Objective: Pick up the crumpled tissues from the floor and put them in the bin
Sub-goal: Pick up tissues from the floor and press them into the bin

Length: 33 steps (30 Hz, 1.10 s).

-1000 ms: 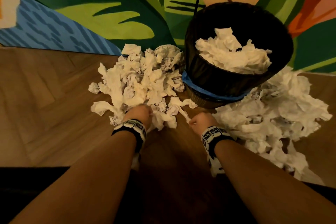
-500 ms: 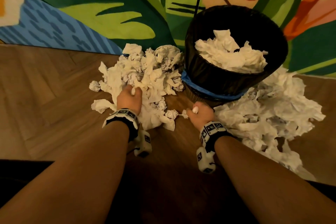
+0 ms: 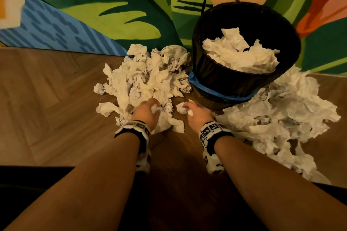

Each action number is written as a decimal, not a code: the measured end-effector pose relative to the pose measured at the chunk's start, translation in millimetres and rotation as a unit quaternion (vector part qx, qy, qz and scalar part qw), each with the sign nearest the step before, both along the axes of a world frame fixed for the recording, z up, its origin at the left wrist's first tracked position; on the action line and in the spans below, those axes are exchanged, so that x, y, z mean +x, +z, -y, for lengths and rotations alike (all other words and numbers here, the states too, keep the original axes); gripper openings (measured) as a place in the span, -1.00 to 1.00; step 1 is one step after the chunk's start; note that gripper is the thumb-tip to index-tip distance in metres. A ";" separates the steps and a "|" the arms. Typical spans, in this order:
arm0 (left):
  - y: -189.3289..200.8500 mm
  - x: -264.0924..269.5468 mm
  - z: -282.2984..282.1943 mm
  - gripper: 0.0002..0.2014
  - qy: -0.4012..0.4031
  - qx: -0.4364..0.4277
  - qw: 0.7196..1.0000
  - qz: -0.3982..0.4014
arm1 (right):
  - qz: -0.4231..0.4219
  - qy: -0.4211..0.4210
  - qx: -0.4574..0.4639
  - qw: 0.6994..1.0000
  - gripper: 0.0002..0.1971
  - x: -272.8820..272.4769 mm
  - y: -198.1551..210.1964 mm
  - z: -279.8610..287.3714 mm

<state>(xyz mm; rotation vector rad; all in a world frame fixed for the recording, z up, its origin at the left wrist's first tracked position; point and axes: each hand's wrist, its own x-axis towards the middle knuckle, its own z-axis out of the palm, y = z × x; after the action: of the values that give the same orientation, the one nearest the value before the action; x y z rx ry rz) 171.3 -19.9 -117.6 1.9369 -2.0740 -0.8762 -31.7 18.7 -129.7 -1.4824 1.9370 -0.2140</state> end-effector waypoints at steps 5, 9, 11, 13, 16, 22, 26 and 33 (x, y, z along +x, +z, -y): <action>-14.3 -22.4 -17.5 -0.52 -0.159 0.186 0.964 0.101 | -0.113 0.154 0.127 0.973 -0.25 0.6 -11.8 -6.6; -26.8 -34.8 -32.4 -0.45 -0.192 0.216 0.943 0.164 | -0.161 0.154 0.120 0.967 -0.46 -4.2 -12.4 -10.5; -29.4 -37.3 -37.5 -0.47 -0.206 0.205 0.939 0.184 | -0.147 0.131 0.076 0.977 -0.61 -4.1 -7.8 -10.0; -30.7 -38.6 -38.3 -0.49 -0.209 0.191 0.941 0.184 | -0.116 0.124 0.024 0.985 -0.60 -3.6 -3.8 -6.9; -28.7 -38.4 -36.6 -0.53 -0.216 0.185 0.939 0.195 | -0.085 0.155 0.042 0.983 -0.32 0.7 1.3 6.1; -23.7 -35.2 -38.4 -0.65 -0.167 0.184 0.952 0.180 | -0.084 0.194 0.106 0.972 -0.25 10.0 -5.1 21.5; -14.7 -30.9 -35.3 -0.72 -0.097 0.131 0.986 0.035 | -0.103 0.133 0.119 0.979 -0.36 9.5 -15.5 4.6; 10.1 -27.9 -15.1 -0.38 0.167 0.132 0.969 -0.125 | -0.074 0.059 0.117 0.989 -0.66 -9.3 -17.3 -31.8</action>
<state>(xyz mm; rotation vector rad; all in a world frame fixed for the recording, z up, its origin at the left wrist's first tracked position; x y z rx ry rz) 143.4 -4.8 -107.6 2.0886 -1.4972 -1.2857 -41.0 50.5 -147.1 -1.4830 1.9064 0.1771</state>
